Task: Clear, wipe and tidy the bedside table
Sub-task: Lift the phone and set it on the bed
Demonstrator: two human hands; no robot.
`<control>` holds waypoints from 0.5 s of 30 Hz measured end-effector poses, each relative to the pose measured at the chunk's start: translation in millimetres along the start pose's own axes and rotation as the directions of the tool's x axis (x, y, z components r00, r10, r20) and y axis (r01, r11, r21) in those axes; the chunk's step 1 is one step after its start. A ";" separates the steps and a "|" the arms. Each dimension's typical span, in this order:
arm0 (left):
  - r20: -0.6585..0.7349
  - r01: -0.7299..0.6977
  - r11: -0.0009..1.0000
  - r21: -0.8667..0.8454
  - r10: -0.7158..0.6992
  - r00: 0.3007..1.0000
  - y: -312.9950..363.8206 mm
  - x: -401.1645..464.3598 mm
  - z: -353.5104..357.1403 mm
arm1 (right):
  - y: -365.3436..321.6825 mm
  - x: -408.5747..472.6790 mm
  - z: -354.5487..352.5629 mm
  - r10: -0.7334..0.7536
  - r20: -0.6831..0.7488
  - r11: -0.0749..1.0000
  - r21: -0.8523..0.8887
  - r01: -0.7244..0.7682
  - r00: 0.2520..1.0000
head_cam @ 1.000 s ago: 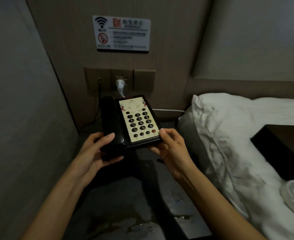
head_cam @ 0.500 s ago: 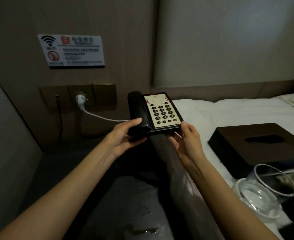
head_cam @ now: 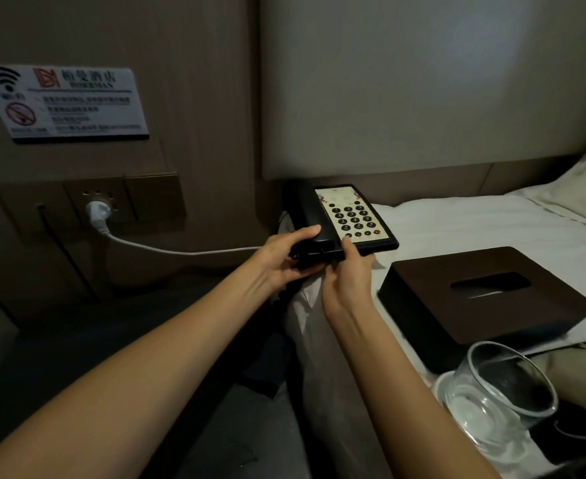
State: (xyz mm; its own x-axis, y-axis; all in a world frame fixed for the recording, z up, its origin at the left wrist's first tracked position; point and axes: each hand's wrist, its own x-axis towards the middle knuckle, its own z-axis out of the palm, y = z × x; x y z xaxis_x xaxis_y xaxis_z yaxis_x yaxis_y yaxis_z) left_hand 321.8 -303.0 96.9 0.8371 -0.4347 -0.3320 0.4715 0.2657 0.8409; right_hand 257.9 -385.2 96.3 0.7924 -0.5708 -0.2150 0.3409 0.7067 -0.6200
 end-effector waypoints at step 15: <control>0.003 -0.098 0.923 0.373 0.105 0.995 -28.4 14.5 16.9 | 13.8 21.0 -28.1 -0.095 -0.160 0.980 -0.190 0.064 0.983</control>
State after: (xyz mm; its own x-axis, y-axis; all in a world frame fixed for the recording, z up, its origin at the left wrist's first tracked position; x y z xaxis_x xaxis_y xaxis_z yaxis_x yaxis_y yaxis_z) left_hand 315.9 -331.3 75.5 0.8809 -0.4074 -0.2409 0.2495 -0.0328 0.9678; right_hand 265.1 -399.1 62.0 0.6651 -0.6952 -0.2727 0.2887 0.5762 -0.7646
